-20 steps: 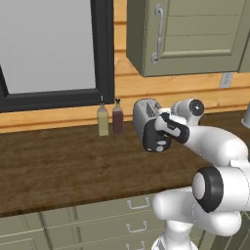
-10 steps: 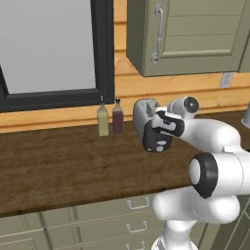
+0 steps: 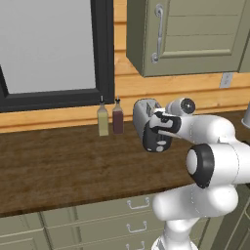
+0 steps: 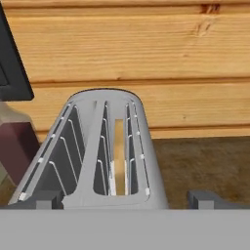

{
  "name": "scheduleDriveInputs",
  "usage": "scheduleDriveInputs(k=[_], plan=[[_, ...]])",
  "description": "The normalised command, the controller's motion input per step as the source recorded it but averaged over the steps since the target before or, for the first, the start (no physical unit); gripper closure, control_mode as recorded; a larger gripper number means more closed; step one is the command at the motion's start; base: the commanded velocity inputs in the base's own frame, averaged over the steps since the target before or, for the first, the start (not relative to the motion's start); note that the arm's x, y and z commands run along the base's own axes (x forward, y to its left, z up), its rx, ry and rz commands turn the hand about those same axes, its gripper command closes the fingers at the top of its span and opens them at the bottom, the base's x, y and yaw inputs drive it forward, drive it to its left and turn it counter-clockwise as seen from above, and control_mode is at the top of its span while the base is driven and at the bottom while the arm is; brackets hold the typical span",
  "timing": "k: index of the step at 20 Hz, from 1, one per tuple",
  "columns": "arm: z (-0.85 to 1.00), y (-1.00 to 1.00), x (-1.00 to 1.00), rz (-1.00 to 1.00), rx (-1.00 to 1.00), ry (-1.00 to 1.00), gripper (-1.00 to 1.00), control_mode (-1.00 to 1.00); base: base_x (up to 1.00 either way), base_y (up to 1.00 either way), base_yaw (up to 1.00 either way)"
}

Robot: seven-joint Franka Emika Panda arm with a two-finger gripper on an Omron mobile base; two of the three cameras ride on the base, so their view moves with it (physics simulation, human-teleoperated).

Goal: Start the toaster. Once the lever pops up, take the bread to the plate on the dining counter.

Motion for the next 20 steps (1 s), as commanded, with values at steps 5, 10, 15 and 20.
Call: scheduleDriveInputs(k=[5,10,15,20], plan=[[-0.19,0.0,0.0,0.0,-0.06,0.0,-1.0,-1.0,0.0,0.0,0.0],[-0.03,0.05,0.0,0.0,-0.04,0.0,-1.0,-1.0,0.0,0.0,0.0],[0.0,0.03,0.02,0.03,0.0,0.0,-1.0,-1.0,0.0,0.0,0.0],[0.0,0.0,0.05,0.04,0.0,0.0,-1.0,-1.0,0.0,0.0,0.0]])
